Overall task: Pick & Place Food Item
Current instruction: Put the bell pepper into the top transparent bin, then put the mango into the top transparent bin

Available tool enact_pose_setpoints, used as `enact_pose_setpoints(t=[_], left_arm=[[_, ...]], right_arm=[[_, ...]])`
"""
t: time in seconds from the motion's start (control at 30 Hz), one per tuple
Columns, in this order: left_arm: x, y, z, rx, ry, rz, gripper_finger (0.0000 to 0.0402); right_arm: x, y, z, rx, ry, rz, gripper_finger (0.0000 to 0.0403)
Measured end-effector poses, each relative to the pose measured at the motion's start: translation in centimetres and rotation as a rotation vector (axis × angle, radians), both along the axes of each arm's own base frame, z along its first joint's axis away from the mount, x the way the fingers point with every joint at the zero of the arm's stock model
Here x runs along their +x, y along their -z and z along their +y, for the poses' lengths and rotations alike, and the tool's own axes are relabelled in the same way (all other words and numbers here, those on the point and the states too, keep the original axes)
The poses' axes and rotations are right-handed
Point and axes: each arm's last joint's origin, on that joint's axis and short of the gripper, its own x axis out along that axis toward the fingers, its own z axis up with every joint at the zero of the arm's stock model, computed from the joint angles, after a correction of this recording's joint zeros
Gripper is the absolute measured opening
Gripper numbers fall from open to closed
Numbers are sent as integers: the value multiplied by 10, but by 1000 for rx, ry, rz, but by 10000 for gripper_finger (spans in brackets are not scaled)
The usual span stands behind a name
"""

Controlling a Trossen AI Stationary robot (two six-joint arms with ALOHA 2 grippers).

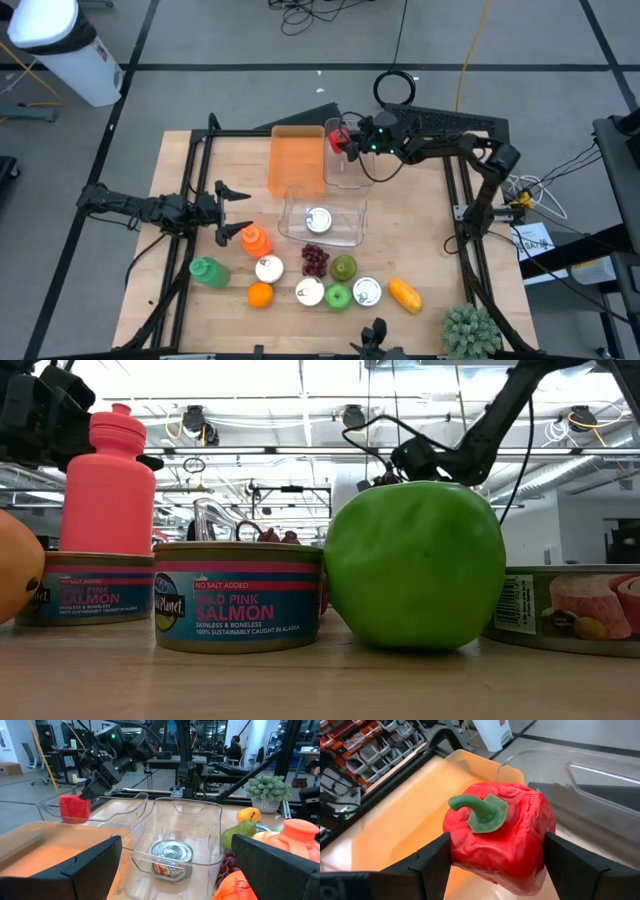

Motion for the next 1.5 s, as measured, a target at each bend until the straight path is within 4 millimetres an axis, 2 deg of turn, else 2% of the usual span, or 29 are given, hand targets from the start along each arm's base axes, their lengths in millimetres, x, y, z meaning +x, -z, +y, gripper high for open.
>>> enact_pose_setpoints(t=[0.4, 0.8, 1.03, 1.13, 1.27, 1.37, 1.5], left_arm=[[0, 0, 0, 0, 0, 0, 392], [0, 0, 0, 0, 0, 0, 392], [0, 0, 0, 0, 0, 1, 392], [0, 0, 0, 0, 0, 0, 392], [0, 0, 0, 0, 0, 0, 392], [0, 0, 0, 0, 0, 0, 392], [0, 0, 0, 0, 0, 1, 392]], right_arm=[[0, 3, 0, -50, -28, 36, 298], [0, 3, 1, -92, -50, 59, 346], [1, -2, 3, -137, -68, 62, 347], [-4, -16, 6, -178, -83, 62, 346], [-17, -54, 21, -237, -110, 65, 346], [-31, -82, 47, -218, -156, 99, 346], [-55, -111, 96, -136, -258, 163, 345]])
